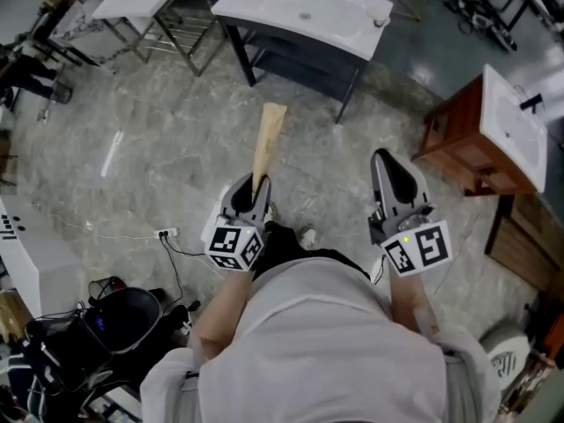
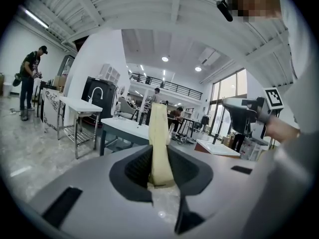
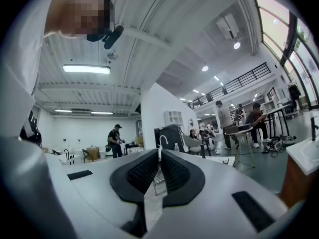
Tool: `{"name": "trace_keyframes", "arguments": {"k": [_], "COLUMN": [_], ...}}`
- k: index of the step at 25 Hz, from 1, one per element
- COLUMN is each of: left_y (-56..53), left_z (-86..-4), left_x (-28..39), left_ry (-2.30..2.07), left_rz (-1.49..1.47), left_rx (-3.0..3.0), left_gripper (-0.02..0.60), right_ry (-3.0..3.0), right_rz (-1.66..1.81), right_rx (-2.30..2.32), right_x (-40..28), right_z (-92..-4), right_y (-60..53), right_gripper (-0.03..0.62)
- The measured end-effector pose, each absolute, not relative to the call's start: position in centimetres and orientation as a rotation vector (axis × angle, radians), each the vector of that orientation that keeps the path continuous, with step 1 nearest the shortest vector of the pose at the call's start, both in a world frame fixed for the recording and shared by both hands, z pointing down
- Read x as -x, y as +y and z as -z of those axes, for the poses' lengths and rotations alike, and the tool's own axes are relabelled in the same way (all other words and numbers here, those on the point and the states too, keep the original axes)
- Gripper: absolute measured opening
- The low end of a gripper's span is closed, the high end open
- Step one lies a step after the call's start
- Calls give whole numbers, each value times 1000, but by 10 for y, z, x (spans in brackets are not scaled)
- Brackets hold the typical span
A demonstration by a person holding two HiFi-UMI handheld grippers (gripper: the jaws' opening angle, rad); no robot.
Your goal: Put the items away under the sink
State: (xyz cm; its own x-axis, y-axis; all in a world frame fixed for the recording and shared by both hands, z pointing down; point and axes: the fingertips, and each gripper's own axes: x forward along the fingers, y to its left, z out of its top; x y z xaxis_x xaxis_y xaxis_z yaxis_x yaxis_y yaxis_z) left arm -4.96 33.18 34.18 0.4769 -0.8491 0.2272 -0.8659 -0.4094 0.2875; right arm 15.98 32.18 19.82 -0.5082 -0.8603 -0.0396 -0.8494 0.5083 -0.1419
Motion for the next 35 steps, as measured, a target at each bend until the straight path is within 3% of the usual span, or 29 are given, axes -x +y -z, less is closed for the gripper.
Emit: {"name": "trace_keyframes", "arguments": {"k": [20,35], "left_y": [250,107], "left_z": [-347,-366], "left_x": [62,106], "left_ry": [-1423,-1331], "left_rz": [-37,-73], "left_rx": [-2385,-2368], "left_gripper": [83,84], "right_ry": [2594,2637], "right_rz": [160,210], "right_rx": [1585,1625], "right_x": [-164,-95], "right_z": [-205,-216], "right_y": [265,121], "right_gripper": [41,41]}}
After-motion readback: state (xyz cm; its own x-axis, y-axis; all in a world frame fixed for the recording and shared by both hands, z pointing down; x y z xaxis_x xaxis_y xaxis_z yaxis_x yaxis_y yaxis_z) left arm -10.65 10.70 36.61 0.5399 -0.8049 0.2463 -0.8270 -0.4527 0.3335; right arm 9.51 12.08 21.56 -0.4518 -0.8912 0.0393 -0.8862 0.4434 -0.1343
